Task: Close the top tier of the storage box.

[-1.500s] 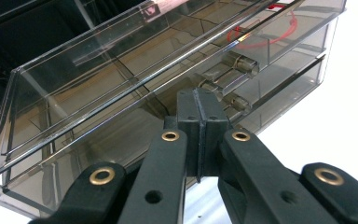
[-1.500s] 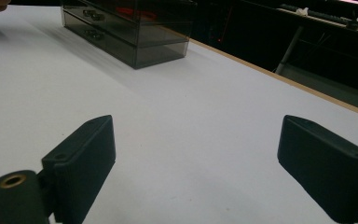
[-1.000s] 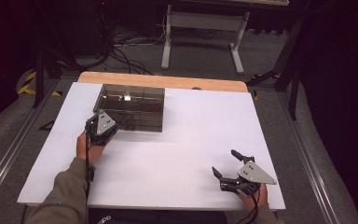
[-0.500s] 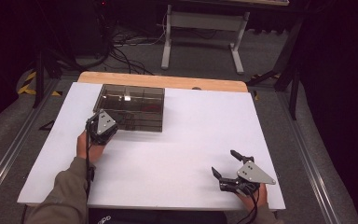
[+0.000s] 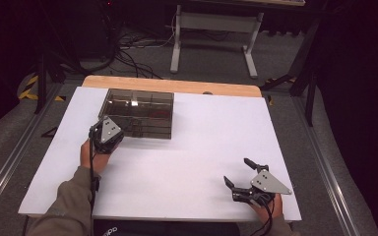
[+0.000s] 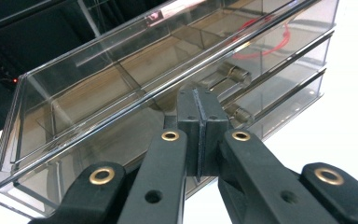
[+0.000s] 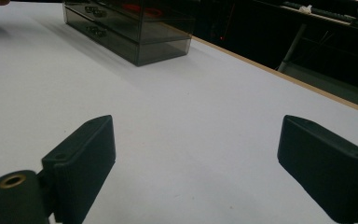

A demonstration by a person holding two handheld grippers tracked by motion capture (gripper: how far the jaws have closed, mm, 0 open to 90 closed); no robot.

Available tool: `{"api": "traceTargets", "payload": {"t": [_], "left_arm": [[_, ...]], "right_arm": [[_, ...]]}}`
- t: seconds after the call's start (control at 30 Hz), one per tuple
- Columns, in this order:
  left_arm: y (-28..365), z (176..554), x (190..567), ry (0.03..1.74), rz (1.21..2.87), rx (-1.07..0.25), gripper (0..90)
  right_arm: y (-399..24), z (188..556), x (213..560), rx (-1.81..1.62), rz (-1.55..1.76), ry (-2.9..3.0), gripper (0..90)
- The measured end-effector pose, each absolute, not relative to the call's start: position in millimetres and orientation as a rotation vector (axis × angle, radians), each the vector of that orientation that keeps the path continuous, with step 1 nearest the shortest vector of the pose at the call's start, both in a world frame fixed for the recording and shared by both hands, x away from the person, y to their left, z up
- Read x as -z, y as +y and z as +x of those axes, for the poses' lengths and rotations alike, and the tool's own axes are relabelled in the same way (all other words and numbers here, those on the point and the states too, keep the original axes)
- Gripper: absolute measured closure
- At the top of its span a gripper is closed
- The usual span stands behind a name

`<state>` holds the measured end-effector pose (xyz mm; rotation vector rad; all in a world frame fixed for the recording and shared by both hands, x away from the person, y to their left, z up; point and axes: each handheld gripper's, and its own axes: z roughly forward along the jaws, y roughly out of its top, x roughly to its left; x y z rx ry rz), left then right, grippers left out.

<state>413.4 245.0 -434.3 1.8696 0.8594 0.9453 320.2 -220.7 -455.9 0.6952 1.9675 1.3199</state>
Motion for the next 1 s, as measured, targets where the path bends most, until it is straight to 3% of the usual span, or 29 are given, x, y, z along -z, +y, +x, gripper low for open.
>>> {"api": "traceTargets", "payload": {"t": [0.2,0.33,0.5,0.6,0.73,0.9,1.0], "left_arm": [[243.2,410.5,430.6,0.851,1.844,-0.956,84.3],[241.8,408.7,428.5,0.833,1.849,-0.950,76.2],[240.0,406.9,427.5,0.814,1.845,-0.936,64.1],[239.0,406.3,426.8,0.817,1.834,-0.951,51.6],[236.6,405.2,426.2,0.823,1.822,-0.949,45.1],[230.7,403.1,425.8,0.816,1.808,-0.961,25.9],[228.9,402.8,426.1,0.823,1.797,-0.962,20.5]], "right_arm": [[-220.6,320.4,456.1,-1.321,0.698,1.970,12.1],[-220.9,320.4,455.9,-1.320,0.698,1.970,12.1],[-220.3,319.8,455.6,-1.319,0.691,1.970,12.1],[-220.6,320.1,455.8,-1.320,0.695,1.969,12.1],[-220.4,320.2,456.0,-1.320,0.696,1.971,12.1],[-219.5,319.9,456.3,-1.317,0.690,1.984,12.1],[-219.2,320.2,456.7,-1.316,0.684,1.986,12.1]]}}
